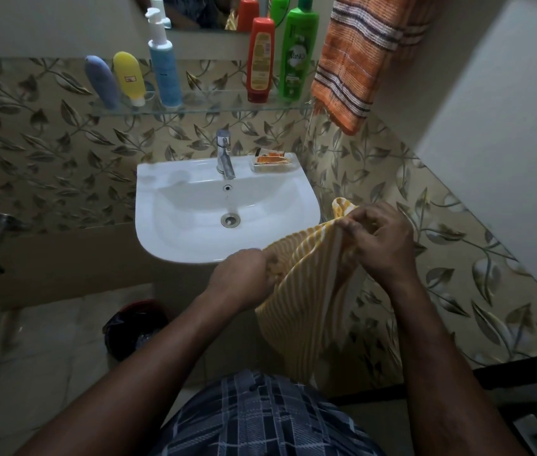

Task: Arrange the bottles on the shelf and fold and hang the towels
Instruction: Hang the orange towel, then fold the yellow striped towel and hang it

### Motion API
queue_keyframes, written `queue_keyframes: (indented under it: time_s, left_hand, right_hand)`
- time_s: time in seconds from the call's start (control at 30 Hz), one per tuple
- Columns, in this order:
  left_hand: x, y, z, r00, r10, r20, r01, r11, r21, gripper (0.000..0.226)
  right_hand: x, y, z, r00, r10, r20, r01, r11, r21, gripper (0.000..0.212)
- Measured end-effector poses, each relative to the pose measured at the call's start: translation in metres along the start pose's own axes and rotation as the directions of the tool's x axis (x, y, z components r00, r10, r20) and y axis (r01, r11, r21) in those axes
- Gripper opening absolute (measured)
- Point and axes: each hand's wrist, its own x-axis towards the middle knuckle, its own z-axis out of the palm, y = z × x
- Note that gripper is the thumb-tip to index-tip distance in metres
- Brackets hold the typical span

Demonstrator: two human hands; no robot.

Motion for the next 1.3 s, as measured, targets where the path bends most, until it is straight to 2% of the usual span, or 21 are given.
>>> queue_keyframes:
  time_s: [0.07, 0.13, 0.2, 0.27, 0.37, 0.43, 0.5, 0.63, 0.73, 0.8, 0.83, 0.9, 0.93, 1.0, 1.07, 1.2, 1.3]
  left_hand:
    - [0.003, 0.017, -0.005, 0.984, 0.103, -0.143, -0.145, 0.933, -0.329, 0.037]
    - [0.005, 0.034, -0.013, 0.955, 0.134, -0.264, -0.259, 0.811, -0.525, 0.039]
    - [0.010, 0.043, -0.019, 0.924, 0.171, -0.342, -0.341, 0.771, -0.538, 0.032]
    - [0.014, 0.045, -0.021, 0.903, 0.201, -0.380, -0.382, 0.779, -0.496, 0.018]
    - [0.018, 0.042, -0.021, 0.919, 0.176, -0.354, -0.357, 0.755, -0.550, 0.006]
    - [0.018, 0.038, -0.016, 0.945, 0.151, -0.289, -0.304, 0.729, -0.613, 0.009]
    - [0.020, 0.036, -0.008, 0.971, 0.138, -0.195, -0.237, 0.642, -0.729, 0.014]
    - [0.022, 0.034, 0.003, 0.980, 0.143, -0.135, -0.192, 0.550, -0.813, 0.020]
    - [0.022, 0.029, 0.000, 0.972, 0.233, 0.006, -0.132, 0.573, -0.809, 0.023]
    - [0.021, 0.026, -0.003, 0.938, 0.306, 0.162, -0.091, 0.669, -0.738, 0.027]
    - [0.021, 0.027, -0.005, 0.914, 0.321, 0.249, -0.089, 0.757, -0.648, 0.030]
    - [0.020, 0.027, -0.006, 0.859, 0.268, 0.436, -0.117, 0.932, -0.342, 0.034]
    - [0.019, 0.026, -0.004, 0.848, 0.205, 0.489, -0.143, 0.977, -0.161, 0.035]
    - [0.017, 0.017, 0.000, 0.882, 0.079, 0.465, -0.167, 0.974, 0.151, 0.035]
    - [0.014, 0.005, 0.000, 0.936, -0.031, 0.351, -0.095, 0.938, 0.335, 0.037]
    - [0.014, -0.017, -0.008, 0.940, -0.217, 0.263, 0.068, 0.876, 0.477, 0.038]
    - [0.011, -0.032, -0.011, 0.932, -0.279, 0.231, 0.130, 0.852, 0.507, 0.039]
  right_hand:
    - [0.000, -0.003, -0.001, 0.995, -0.036, 0.090, 0.034, 0.999, 0.031, 0.010]
    - [-0.002, -0.008, -0.002, 0.980, -0.089, 0.178, 0.079, 0.995, 0.062, 0.012]
    - [-0.003, -0.012, 0.000, 0.964, -0.140, 0.226, 0.133, 0.990, 0.046, 0.012]
    - [-0.005, -0.013, 0.004, 0.966, -0.155, 0.208, 0.156, 0.988, 0.013, 0.010]
    - [-0.008, -0.012, 0.006, 0.981, -0.128, 0.144, 0.128, 0.992, 0.009, 0.010]
    - [-0.009, -0.011, 0.005, 0.986, -0.109, 0.122, 0.107, 0.994, 0.028, 0.009]
    - [-0.008, -0.012, 0.003, 0.986, -0.103, 0.129, 0.098, 0.994, 0.042, 0.009]
    - [-0.009, -0.012, 0.001, 0.982, -0.106, 0.159, 0.098, 0.993, 0.060, 0.009]
    - [-0.009, -0.012, 0.001, 0.985, -0.092, 0.143, 0.084, 0.995, 0.062, 0.008]
    - [-0.008, -0.011, 0.002, 0.987, -0.078, 0.141, 0.071, 0.996, 0.053, 0.008]
    - [-0.008, -0.011, 0.003, 0.989, -0.066, 0.136, 0.060, 0.997, 0.047, 0.009]
    - [-0.007, -0.009, 0.003, 0.993, -0.031, 0.113, 0.027, 0.999, 0.043, 0.009]
    - [-0.006, -0.007, 0.003, 0.995, -0.013, 0.099, 0.009, 0.999, 0.041, 0.009]
    - [-0.005, -0.004, 0.003, 0.996, 0.013, 0.084, -0.015, 1.000, 0.025, 0.009]
    - [-0.007, -0.001, 0.004, 0.996, 0.025, 0.082, -0.025, 1.000, -0.006, 0.010]
    - [-0.012, 0.003, 0.008, 0.998, 0.029, 0.063, -0.024, 0.997, -0.077, 0.011]
    - [-0.009, 0.006, 0.005, 0.999, 0.047, 0.018, -0.045, 0.994, -0.103, 0.012]
